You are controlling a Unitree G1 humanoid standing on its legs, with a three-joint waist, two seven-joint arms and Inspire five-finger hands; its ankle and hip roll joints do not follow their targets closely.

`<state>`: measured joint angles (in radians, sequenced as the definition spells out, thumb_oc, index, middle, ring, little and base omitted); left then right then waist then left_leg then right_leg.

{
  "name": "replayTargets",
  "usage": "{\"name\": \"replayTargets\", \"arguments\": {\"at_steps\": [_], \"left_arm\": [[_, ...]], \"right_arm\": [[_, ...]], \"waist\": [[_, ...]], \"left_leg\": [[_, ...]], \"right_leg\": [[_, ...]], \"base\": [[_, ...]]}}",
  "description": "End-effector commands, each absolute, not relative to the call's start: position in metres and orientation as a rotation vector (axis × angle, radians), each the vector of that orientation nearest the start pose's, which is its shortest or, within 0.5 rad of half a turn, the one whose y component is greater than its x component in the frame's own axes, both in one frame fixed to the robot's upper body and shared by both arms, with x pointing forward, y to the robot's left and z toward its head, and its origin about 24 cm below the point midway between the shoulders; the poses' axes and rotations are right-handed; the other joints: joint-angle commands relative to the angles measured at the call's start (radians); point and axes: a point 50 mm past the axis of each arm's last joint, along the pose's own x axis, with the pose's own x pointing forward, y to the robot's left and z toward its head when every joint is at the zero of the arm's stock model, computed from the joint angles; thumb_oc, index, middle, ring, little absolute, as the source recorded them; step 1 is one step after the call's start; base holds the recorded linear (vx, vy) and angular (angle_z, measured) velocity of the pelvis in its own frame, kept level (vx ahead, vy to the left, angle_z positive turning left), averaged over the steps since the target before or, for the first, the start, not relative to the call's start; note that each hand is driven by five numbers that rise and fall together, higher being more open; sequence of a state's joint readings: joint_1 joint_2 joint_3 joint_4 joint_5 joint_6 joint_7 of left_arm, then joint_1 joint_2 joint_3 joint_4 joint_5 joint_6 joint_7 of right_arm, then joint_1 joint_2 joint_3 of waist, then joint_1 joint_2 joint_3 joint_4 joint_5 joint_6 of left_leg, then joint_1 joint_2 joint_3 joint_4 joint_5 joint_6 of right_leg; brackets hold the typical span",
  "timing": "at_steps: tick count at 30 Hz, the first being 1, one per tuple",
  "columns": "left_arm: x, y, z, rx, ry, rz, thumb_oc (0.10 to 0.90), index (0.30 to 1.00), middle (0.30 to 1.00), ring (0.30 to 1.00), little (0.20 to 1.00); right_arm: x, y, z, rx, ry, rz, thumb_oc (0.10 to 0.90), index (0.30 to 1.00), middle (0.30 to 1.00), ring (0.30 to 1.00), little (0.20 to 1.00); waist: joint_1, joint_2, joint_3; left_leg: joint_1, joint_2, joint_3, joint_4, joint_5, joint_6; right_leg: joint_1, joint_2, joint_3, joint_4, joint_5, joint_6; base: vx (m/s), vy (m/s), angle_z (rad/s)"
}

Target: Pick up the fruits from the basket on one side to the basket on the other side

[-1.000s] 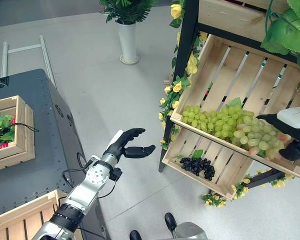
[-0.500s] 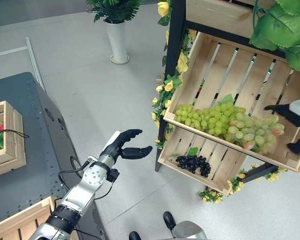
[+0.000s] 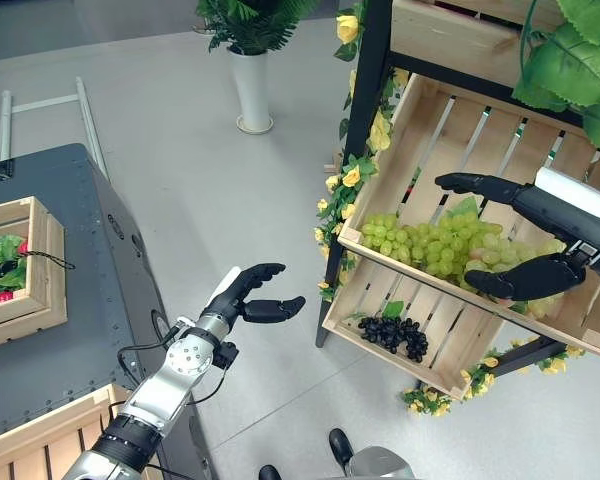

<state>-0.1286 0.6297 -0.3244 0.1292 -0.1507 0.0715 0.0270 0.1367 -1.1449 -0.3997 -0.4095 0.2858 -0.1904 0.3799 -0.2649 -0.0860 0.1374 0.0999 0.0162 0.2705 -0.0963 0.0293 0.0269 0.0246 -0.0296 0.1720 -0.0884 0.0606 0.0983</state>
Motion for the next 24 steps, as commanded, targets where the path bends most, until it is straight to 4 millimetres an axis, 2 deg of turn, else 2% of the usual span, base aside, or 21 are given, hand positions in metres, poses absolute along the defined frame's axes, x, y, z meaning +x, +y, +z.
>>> {"name": "replayTargets", "arguments": {"at_steps": [1,3,7,16,20,24], "left_arm": [[0.285,0.210,0.084,0.506,-0.098,-0.157,0.800,0.900,0.900,0.900,0.900],[0.284,0.209,0.081,0.494,-0.108,-0.140,0.800,0.900,0.900,0.900,0.900],[0.282,0.212,0.080,0.463,-0.126,-0.094,0.800,0.900,0.900,0.900,0.900],[0.282,0.216,0.089,0.398,-0.201,0.074,0.800,0.900,0.900,0.900,0.900],[0.281,0.221,0.096,0.395,-0.239,0.167,0.800,0.900,0.900,0.900,0.900],[0.278,0.228,0.100,0.404,-0.268,0.233,0.800,0.900,0.900,0.900,0.900]], "right_arm": [[0.209,-0.260,0.296,-0.915,-0.757,0.245,0.800,0.900,0.900,0.900,0.900],[0.209,-0.254,0.300,-0.827,-0.820,0.269,0.800,0.900,0.900,0.900,0.900],[0.210,-0.246,0.293,-0.642,-0.841,0.351,0.800,0.900,0.900,0.900,0.900],[0.223,-0.208,0.249,-0.279,-0.817,0.479,0.800,0.900,0.900,0.900,0.900],[0.231,-0.187,0.233,-0.183,-0.778,0.517,0.800,0.900,0.900,0.900,0.900],[0.235,-0.176,0.224,-0.117,-0.740,0.555,0.800,0.900,0.900,0.900,0.900]], "waist": [[0.059,0.018,-0.059],[0.068,0.020,-0.061],[0.088,0.029,-0.060],[0.161,0.043,-0.054],[0.199,0.048,-0.054],[0.226,0.047,-0.050]], "left_leg": [[0.009,0.006,-0.074,0.009,-0.104,-0.009],[0.008,0.002,-0.086,0.009,-0.103,-0.009],[0.006,-0.004,-0.112,0.009,-0.102,-0.014],[-0.007,-0.023,-0.165,0.009,-0.082,-0.016],[-0.018,-0.033,-0.202,0.009,-0.076,-0.016],[-0.025,-0.038,-0.224,0.009,-0.066,-0.015]], "right_leg": [[-0.018,0.053,-0.063,0.072,-0.051,0.016],[-0.014,0.048,-0.073,0.069,-0.051,0.014],[-0.003,0.040,-0.093,0.059,-0.050,0.011],[0.013,0.016,-0.151,0.042,-0.043,0.002],[0.022,0.010,-0.181,0.034,-0.044,-0.004],[0.026,0.009,-0.199,0.036,-0.049,-0.010]], "base": [[0.02,-0.030,0.11],[0.02,-0.023,0.18],[0.01,-0.013,0.11],[-0.01,-0.030,0.16],[0.00,-0.043,0.25],[0.01,-0.030,0.30]]}}
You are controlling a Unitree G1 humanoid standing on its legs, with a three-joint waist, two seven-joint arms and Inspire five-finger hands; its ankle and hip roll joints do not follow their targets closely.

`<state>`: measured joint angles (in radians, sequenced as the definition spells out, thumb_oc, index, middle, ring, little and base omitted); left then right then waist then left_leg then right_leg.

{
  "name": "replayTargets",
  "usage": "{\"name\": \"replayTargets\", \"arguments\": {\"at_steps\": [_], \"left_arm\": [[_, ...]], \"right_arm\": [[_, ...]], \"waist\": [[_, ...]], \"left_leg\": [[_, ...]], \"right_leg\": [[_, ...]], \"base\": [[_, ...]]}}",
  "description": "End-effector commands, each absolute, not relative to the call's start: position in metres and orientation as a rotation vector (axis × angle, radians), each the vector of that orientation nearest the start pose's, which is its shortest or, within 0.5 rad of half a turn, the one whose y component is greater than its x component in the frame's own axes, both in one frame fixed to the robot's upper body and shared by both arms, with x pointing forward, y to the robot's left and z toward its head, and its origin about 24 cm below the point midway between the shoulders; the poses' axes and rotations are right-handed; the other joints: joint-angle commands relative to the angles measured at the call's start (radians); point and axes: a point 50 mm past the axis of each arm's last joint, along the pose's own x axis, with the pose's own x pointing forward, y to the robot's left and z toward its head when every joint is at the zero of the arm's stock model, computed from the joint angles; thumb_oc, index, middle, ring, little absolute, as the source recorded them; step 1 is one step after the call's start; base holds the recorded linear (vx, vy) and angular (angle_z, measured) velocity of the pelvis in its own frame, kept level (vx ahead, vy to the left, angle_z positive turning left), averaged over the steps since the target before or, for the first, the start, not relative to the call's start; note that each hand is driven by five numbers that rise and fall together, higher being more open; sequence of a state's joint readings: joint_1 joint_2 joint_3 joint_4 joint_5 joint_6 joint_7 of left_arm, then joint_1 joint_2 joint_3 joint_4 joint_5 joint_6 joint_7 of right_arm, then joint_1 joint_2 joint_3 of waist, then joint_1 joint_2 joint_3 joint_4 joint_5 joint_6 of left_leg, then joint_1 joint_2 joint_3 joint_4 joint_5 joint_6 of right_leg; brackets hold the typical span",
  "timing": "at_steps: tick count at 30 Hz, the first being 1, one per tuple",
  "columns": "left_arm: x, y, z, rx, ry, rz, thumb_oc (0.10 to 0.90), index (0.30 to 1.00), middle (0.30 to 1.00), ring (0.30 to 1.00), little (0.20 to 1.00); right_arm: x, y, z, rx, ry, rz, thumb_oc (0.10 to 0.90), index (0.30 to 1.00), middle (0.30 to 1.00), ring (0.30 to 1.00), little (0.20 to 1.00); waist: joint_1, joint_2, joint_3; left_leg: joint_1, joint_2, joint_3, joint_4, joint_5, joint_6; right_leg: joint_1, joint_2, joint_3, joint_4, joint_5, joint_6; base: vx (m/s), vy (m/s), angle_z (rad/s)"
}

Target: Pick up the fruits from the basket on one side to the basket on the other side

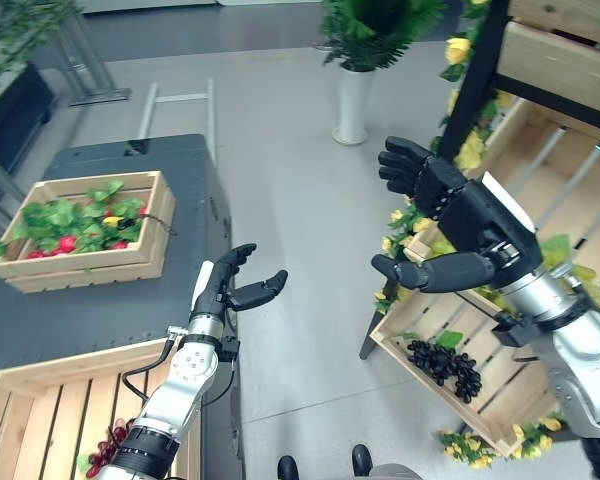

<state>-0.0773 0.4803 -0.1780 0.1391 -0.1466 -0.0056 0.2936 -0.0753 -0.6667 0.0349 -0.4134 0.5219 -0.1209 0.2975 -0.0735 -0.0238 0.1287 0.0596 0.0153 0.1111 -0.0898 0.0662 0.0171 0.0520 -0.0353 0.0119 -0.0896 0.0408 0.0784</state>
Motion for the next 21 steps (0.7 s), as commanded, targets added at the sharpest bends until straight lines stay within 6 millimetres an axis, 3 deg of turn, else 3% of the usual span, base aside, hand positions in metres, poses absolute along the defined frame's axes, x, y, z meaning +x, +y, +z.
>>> {"name": "replayTargets", "arguments": {"at_steps": [1,7,12,13,17,21], "left_arm": [[0.276,0.232,0.102,0.406,-0.279,0.254,0.800,0.900,0.900,0.900,0.900],[0.263,0.254,0.112,0.506,-0.357,0.378,0.800,0.900,0.900,0.900,0.900],[0.250,0.284,0.115,0.638,-0.347,0.510,0.800,0.900,0.900,0.900,0.900],[0.248,0.291,0.113,0.685,-0.332,0.541,0.800,0.900,0.900,0.900,0.900],[0.248,0.305,0.112,0.763,-0.296,0.587,0.800,0.900,0.900,0.900,0.900],[0.251,0.329,0.118,0.834,-0.277,0.695,0.800,0.900,0.900,0.900,0.900]], "right_arm": [[0.236,-0.174,0.221,-0.097,-0.729,0.567,0.800,0.900,0.900,0.900,0.900],[0.244,-0.168,0.195,-0.001,-0.628,0.535,0.800,0.900,0.900,0.900,0.900],[0.248,-0.160,0.157,0.068,-0.454,0.536,0.800,0.900,0.900,0.900,0.900],[0.248,-0.156,0.144,0.057,-0.398,0.543,0.800,0.900,0.900,0.900,0.900],[0.253,-0.150,0.125,0.012,-0.312,0.551,0.800,0.900,0.900,0.900,0.900],[0.259,-0.149,0.110,-0.065,-0.237,0.554,0.800,0.900,0.900,0.900,0.900]], "waist": [[0.042,-0.015,-0.039],[0.085,-0.017,-0.029],[0.119,-0.015,-0.007],[0.129,-0.012,0.010],[0.140,-0.006,0.056],[0.141,0.000,0.165]], "left_leg": [[0.015,-0.038,-0.070,0.003,-0.100,-0.005],[0.003,-0.045,-0.096,0.009,-0.089,-0.004],[-0.021,-0.059,-0.123,0.040,-0.087,0.003],[-0.028,-0.062,-0.132,0.045,-0.086,0.003],[-0.072,-0.066,-0.146,0.066,-0.073,-0.002],[-0.156,-0.074,-0.146,0.129,-0.064,-0.007]], "right_leg": [[0.000,0.015,-0.046,0.039,-0.033,0.007],[0.003,0.017,-0.090,0.066,-0.059,-0.006],[-0.007,0.023,-0.125,0.100,-0.084,-0.021],[-0.014,0.027,-0.138,0.120,-0.098,-0.026],[-0.054,0.034,-0.160,0.157,-0.110,-0.035],[-0.125,0.043,-0.175,0.215,-0.121,-0.049]], "base": [[0.03,-0.024,0.26],[0.03,-0.015,0.23],[0.03,0.005,0.23],[0.00,0.020,0.26],[-0.09,0.026,0.23],[-0.19,0.034,0.21]]}}
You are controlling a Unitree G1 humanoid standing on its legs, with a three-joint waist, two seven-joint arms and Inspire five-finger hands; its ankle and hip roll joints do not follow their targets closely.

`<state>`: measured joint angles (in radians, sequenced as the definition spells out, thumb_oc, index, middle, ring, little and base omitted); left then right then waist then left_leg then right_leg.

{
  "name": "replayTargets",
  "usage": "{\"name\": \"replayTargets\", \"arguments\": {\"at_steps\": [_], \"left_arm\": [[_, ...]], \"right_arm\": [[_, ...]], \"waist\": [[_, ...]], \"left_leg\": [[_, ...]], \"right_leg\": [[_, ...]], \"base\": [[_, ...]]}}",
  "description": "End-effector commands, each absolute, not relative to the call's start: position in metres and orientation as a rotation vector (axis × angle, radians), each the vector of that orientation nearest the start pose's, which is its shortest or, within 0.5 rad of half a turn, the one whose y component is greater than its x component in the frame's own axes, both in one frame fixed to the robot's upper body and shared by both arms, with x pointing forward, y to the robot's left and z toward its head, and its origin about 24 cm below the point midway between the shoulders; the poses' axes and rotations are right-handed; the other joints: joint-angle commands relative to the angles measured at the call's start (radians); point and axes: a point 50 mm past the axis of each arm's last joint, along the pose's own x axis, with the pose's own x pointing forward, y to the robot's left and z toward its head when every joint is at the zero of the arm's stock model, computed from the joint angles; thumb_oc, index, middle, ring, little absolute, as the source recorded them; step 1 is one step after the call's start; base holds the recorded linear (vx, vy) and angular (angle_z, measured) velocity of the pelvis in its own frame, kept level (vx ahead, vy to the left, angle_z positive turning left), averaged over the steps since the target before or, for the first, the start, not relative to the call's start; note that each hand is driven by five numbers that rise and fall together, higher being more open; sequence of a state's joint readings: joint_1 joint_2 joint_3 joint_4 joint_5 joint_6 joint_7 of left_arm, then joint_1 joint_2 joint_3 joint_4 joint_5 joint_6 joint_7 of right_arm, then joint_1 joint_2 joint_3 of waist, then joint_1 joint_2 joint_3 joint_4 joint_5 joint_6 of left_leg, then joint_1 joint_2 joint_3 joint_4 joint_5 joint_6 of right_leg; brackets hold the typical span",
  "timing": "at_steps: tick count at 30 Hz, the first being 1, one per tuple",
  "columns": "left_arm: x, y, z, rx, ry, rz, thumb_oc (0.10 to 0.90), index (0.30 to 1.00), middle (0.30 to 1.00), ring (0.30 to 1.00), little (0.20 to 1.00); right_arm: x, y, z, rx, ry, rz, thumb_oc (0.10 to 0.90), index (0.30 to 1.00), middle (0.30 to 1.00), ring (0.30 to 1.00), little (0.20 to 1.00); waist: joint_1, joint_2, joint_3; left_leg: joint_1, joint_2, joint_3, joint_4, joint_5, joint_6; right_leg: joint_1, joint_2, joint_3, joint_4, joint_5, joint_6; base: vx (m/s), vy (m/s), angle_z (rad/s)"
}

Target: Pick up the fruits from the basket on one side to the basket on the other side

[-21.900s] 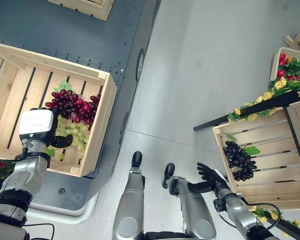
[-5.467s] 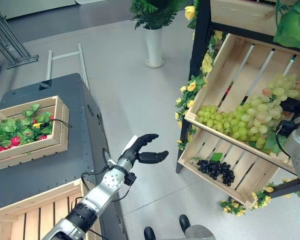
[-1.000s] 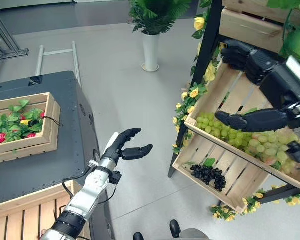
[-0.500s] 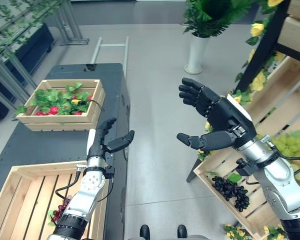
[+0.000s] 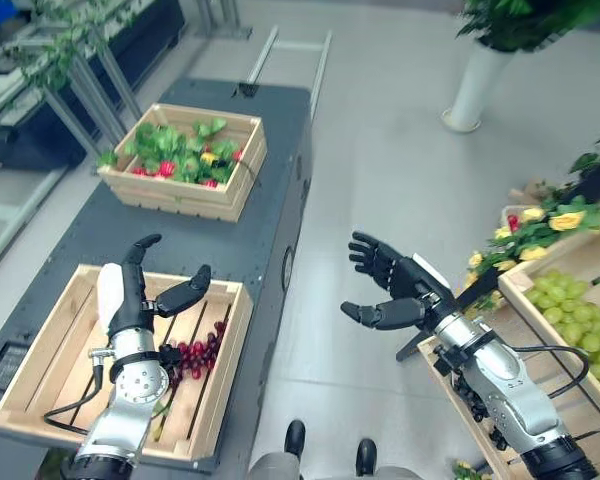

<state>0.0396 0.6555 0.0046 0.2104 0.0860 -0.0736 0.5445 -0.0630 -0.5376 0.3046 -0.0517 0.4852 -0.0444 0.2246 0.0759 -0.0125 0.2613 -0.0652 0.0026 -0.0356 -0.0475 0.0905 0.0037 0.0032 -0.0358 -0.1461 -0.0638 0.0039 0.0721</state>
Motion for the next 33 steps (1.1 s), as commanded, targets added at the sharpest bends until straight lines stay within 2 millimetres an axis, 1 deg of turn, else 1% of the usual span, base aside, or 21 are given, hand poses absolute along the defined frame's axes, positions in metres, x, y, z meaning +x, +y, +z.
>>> {"name": "replayTargets", "arguments": {"at_steps": [1,3,4,5,6,7,8,10,12,13,14,15,18,21,22,24,25,27,28,30,33], "left_arm": [[0.251,0.331,0.118,0.841,-0.270,0.700,0.800,0.900,0.900,0.900,0.900],[0.250,0.343,0.119,0.904,-0.250,0.719,0.800,0.900,0.900,0.900,0.900],[0.250,0.347,0.119,0.918,-0.240,0.726,0.800,0.900,0.900,0.900,0.900],[0.250,0.349,0.119,0.923,-0.232,0.726,0.800,0.900,0.900,0.900,0.900],[0.248,0.356,0.120,0.960,-0.222,0.729,0.800,0.900,0.900,0.900,0.900],[0.248,0.360,0.121,0.978,-0.211,0.725,0.800,0.900,0.900,0.900,0.900],[0.248,0.361,0.121,0.982,-0.205,0.724,0.800,0.900,0.900,0.900,0.900],[0.245,0.370,0.120,1.026,-0.169,0.718,0.800,0.900,0.900,0.900,0.900],[0.245,0.378,0.121,1.065,-0.139,0.724,0.800,0.900,0.900,0.900,0.900],[0.246,0.379,0.121,1.067,-0.133,0.725,0.800,0.900,0.900,0.900,0.900],[0.249,0.382,0.123,1.085,-0.124,0.727,0.800,0.900,0.900,0.900,0.900],[0.250,0.382,0.123,1.092,-0.122,0.724,0.800,0.900,0.900,0.900,0.900],[0.256,0.388,0.129,1.171,-0.083,0.687,0.800,0.900,0.900,0.900,0.900],[0.255,0.394,0.130,1.226,-0.037,0.673,0.800,0.900,0.900,0.900,0.900],[0.255,0.394,0.130,1.226,-0.038,0.673,0.800,0.900,0.900,0.900,0.900],[0.255,0.396,0.131,1.283,-0.021,0.625,0.800,0.900,0.900,0.900,0.900],[0.255,0.396,0.131,1.303,-0.012,0.593,0.800,0.900,0.900,0.900,0.900],[0.252,0.399,0.132,1.309,-0.006,0.585,0.800,0.900,0.900,0.900,0.900],[0.249,0.402,0.127,1.323,0.021,0.585,0.800,0.900,0.900,0.900,0.900],[0.250,0.402,0.125,1.338,0.035,0.565,0.800,0.900,0.900,0.900,0.900],[0.253,0.398,0.121,1.375,0.059,0.527,0.800,0.900,0.900,0.900,0.900]], "right_arm": [[0.260,-0.149,0.109,-0.067,-0.234,0.555,0.800,0.900,0.900,0.900,0.900],[0.260,-0.151,0.097,-0.090,-0.194,0.558,0.800,0.900,0.900,0.900,0.900],[0.259,-0.151,0.093,-0.107,-0.180,0.560,0.800,0.900,0.900,0.900,0.900],[0.258,-0.152,0.092,-0.114,-0.176,0.560,0.800,0.900,0.900,0.900,0.900],[0.257,-0.154,0.088,-0.176,-0.168,0.551,0.800,0.900,0.900,0.900,0.900],[0.256,-0.157,0.085,-0.213,-0.162,0.547,0.800,0.900,0.900,0.900,0.900],[0.256,-0.157,0.085,-0.218,-0.163,0.545,0.800,0.900,0.900,0.900,0.900],[0.255,-0.165,0.077,-0.247,-0.126,0.537,0.800,0.900,0.900,0.900,0.900],[0.254,-0.166,0.072,-0.265,-0.102,0.549,0.800,0.900,0.900,0.900,0.900],[0.254,-0.165,0.071,-0.268,-0.101,0.549,0.800,0.900,0.900,0.900,0.900],[0.255,-0.164,0.070,-0.300,-0.094,0.558,0.800,0.900,0.900,0.900,0.900],[0.255,-0.164,0.070,-0.306,-0.093,0.559,0.800,0.900,0.900,0.900,0.900],[0.255,-0.168,0.067,-0.318,-0.071,0.545,0.800,0.900,0.900,0.900,0.900],[0.254,-0.168,0.065,-0.329,-0.056,0.539,0.800,0.900,0.900,0.900,0.900],[0.254,-0.168,0.065,-0.329,-0.056,0.538,0.800,0.900,0.900,0.900,0.900],[0.255,-0.171,0.063,-0.310,-0.041,0.524,0.800,0.900,0.900,0.900,0.900],[0.255,-0.174,0.062,-0.311,-0.036,0.517,0.800,0.900,0.900,0.900,0.900],[0.254,-0.178,0.061,-0.313,-0.031,0.507,0.800,0.900,0.900,0.900,0.900],[0.253,-0.179,0.058,-0.326,-0.025,0.501,0.800,0.900,0.900,0.900,0.900],[0.253,-0.178,0.057,-0.354,-0.028,0.496,0.800,0.900,0.900,0.900,0.900],[0.254,-0.180,0.059,-0.341,-0.026,0.484,0.800,0.900,0.900,0.900,0.900]], "waist": [[-0.008,-0.012,0.039],[-0.009,-0.010,0.094],[-0.010,-0.009,0.113],[-0.011,-0.009,0.119],[-0.013,-0.008,0.151],[-0.014,-0.007,0.171],[-0.014,-0.006,0.175],[-0.017,-0.007,0.209],[-0.019,-0.010,0.234],[-0.019,-0.011,0.236],[-0.022,-0.013,0.253],[-0.022,-0.013,0.256],[-0.030,-0.011,0.259],[-0.036,-0.009,0.259],[-0.036,-0.009,0.259],[-0.039,-0.008,0.259],[-0.041,-0.005,0.259],[-0.041,0.000,0.259],[-0.042,0.005,0.259],[-0.043,0.008,0.259],[-0.043,0.012,0.259]], "left_leg": [[-0.038,-0.062,0.001,0.094,-0.089,0.006],[-0.075,-0.065,0.006,0.126,-0.085,0.004],[-0.091,-0.067,0.008,0.139,-0.084,0.004],[-0.097,-0.068,0.008,0.144,-0.084,0.003],[-0.127,-0.069,0.012,0.177,-0.083,0.001],[-0.148,-0.069,0.012,0.197,-0.083,-0.001],[-0.152,-0.069,0.011,0.201,-0.083,-0.001],[-0.181,-0.072,0.013,0.226,-0.083,-0.001],[-0.201,-0.074,0.020,0.238,-0.084,0.001],[-0.205,-0.074,0.021,0.240,-0.084,0.001],[-0.221,-0.077,0.026,0.256,-0.088,0.005],[-0.224,-0.077,0.027,0.259,-0.090,0.005],[-0.299,-0.081,0.034,0.319,-0.103,0.009],[-0.335,-0.079,0.041,0.348,-0.112,0.012],[-0.336,-0.079,0.041,0.349,-0.112,0.012],[-0.361,-0.075,0.044,0.368,-0.118,0.012],[-0.376,-0.073,0.047,0.375,-0.120,0.008],[-0.384,-0.073,0.046,0.377,-0.118,0.005],[-0.392,-0.072,0.045,0.379,-0.118,0.003],[-0.405,-0.070,0.047,0.379,-0.115,0.001],[-0.418,-0.070,0.047,0.376,-0.110,-0.003]], "right_leg": [[-0.081,0.043,-0.018,0.195,-0.086,-0.043],[-0.112,0.047,-0.025,0.220,-0.087,-0.048],[-0.125,0.049,-0.026,0.232,-0.089,-0.050],[-0.130,0.049,-0.026,0.236,-0.089,-0.051],[-0.154,0.050,-0.027,0.261,-0.090,-0.054],[-0.169,0.049,-0.027,0.279,-0.092,-0.056],[-0.173,0.050,-0.028,0.284,-0.093,-0.056],[-0.195,0.048,-0.030,0.308,-0.099,-0.057],[-0.218,0.048,-0.032,0.325,-0.103,-0.060],[-0.222,0.048,-0.032,0.328,-0.103,-0.061],[-0.249,0.050,-0.029,0.352,-0.107,-0.062],[-0.255,0.050,-0.028,0.357,-0.109,-0.062],[-0.336,0.046,-0.028,0.429,-0.126,-0.064],[-0.377,0.039,-0.023,0.464,-0.134,-0.061],[-0.378,0.039,-0.023,0.465,-0.134,-0.061],[-0.404,0.039,-0.020,0.488,-0.144,-0.064],[-0.412,0.039,-0.021,0.490,-0.146,-0.064],[-0.416,0.039,-0.023,0.493,-0.150,-0.066],[-0.418,0.038,-0.026,0.493,-0.153,-0.065],[-0.426,0.037,-0.028,0.493,-0.156,-0.067],[-0.433,0.039,-0.030,0.492,-0.160,-0.069]], "base": [[-0.15,0.022,0.15],[-0.14,0.038,0.06],[-0.11,0.045,0.03],[-0.11,0.070,0.01],[-0.10,0.075,0.00],[-0.10,0.075,0.02],[-0.04,0.069,0.09],[-0.02,0.075,0.08],[-0.05,0.064,0.03],[-0.08,0.082,0.01],[-0.06,0.059,-0.01],[-0.08,0.093,-0.02],[-0.04,0.076,0.00],[-0.02,0.040,0.03],[0.00,0.000,0.00],[-0.04,0.019,0.00],[0.00,0.000,0.00],[0.00,0.000,0.00],[0.00,0.000,0.00],[0.00,0.000,0.00],[0.00,0.000,0.00]]}}
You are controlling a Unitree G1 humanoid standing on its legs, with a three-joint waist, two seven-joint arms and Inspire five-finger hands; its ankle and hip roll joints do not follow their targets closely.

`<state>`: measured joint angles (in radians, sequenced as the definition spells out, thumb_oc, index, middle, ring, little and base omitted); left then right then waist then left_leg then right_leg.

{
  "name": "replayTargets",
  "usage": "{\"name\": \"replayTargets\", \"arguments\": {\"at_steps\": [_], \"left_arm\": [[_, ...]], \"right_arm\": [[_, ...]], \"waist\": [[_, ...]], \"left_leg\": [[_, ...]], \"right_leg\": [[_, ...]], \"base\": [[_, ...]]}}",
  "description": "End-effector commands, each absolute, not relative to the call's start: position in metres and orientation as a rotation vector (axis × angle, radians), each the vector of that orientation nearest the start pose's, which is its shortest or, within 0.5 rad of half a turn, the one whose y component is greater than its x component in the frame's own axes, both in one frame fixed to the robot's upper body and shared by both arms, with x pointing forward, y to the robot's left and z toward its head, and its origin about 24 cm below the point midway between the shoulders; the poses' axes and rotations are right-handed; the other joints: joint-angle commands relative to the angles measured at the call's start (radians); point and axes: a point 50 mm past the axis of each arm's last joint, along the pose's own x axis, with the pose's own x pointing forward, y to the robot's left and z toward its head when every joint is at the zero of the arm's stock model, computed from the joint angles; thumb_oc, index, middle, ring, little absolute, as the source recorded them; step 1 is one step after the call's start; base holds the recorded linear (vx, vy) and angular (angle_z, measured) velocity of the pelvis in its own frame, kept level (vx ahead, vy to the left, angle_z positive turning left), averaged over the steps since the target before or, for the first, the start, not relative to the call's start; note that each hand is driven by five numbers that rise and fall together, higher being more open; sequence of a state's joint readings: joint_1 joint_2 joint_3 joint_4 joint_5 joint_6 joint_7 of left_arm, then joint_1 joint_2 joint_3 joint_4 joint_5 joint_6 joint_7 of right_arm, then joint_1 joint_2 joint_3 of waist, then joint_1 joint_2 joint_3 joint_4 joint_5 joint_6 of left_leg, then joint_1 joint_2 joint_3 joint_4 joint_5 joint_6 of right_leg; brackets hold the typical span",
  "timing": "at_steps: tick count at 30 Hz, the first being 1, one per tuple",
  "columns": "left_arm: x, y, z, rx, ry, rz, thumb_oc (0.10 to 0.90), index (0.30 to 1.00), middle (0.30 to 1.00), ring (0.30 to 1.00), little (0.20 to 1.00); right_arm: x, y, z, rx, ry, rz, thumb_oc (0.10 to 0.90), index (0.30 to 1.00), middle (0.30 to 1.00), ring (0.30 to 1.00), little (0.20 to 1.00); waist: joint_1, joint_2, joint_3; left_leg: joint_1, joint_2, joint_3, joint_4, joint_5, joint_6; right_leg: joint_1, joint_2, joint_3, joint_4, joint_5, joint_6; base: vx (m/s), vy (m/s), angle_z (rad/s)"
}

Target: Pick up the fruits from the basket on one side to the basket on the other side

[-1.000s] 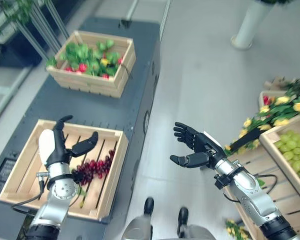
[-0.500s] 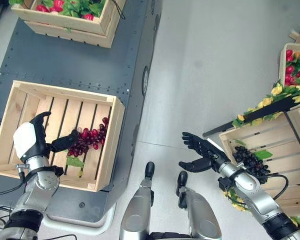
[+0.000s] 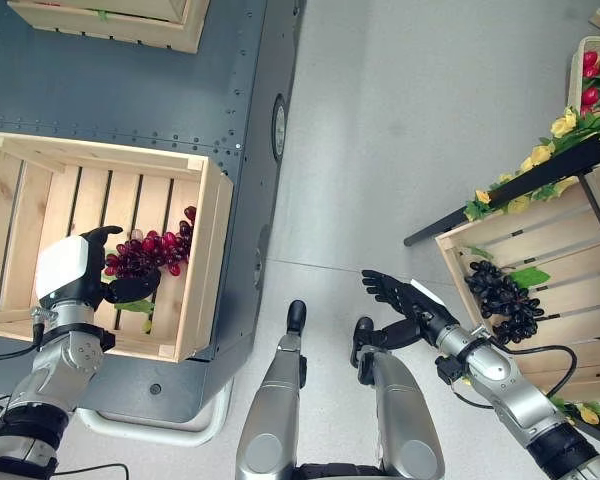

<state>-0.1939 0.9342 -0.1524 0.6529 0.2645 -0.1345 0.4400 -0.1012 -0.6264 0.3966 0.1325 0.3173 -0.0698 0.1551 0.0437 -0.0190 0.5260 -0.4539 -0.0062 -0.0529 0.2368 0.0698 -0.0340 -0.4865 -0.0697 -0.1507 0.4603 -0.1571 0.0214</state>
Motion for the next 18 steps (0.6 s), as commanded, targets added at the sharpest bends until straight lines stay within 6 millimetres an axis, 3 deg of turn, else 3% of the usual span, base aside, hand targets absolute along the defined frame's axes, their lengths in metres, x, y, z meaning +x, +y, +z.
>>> {"name": "replayTargets", "arguments": {"at_steps": [1,9,18], "left_arm": [[0.253,0.397,0.120,1.377,0.062,0.528,0.800,0.900,0.900,0.900,0.900],[0.256,0.408,0.116,1.444,0.177,0.582,0.800,0.900,0.900,0.900,0.900],[0.262,0.419,0.124,1.488,0.257,0.761,0.800,0.900,0.900,0.900,0.900]], "right_arm": [[0.254,-0.180,0.059,-0.336,-0.024,0.485,0.800,0.900,0.900,0.900,0.900],[0.253,-0.174,0.058,-0.316,-0.019,0.484,0.800,0.900,0.900,0.900,0.900],[0.253,-0.165,0.055,-0.291,-0.019,0.476,0.800,0.900,0.900,0.900,0.900]], "waist": [[-0.011,0.018,-0.006],[-0.023,0.008,-0.006],[-0.032,-0.029,-0.006]], "left_leg": [[-0.030,-0.061,0.065,0.091,-0.089,0.035],[-0.046,-0.059,0.076,0.062,-0.075,0.037],[-0.057,-0.054,0.085,0.076,-0.088,0.042]], "right_leg": [[0.056,0.073,-0.025,-0.032,0.001,-0.018],[0.039,0.081,-0.020,-0.056,0.008,-0.015],[0.017,0.082,-0.016,-0.041,0.010,-0.008]], "base": [[0.00,0.000,0.00],[0.00,0.000,0.00],[0.03,0.011,0.03]]}}
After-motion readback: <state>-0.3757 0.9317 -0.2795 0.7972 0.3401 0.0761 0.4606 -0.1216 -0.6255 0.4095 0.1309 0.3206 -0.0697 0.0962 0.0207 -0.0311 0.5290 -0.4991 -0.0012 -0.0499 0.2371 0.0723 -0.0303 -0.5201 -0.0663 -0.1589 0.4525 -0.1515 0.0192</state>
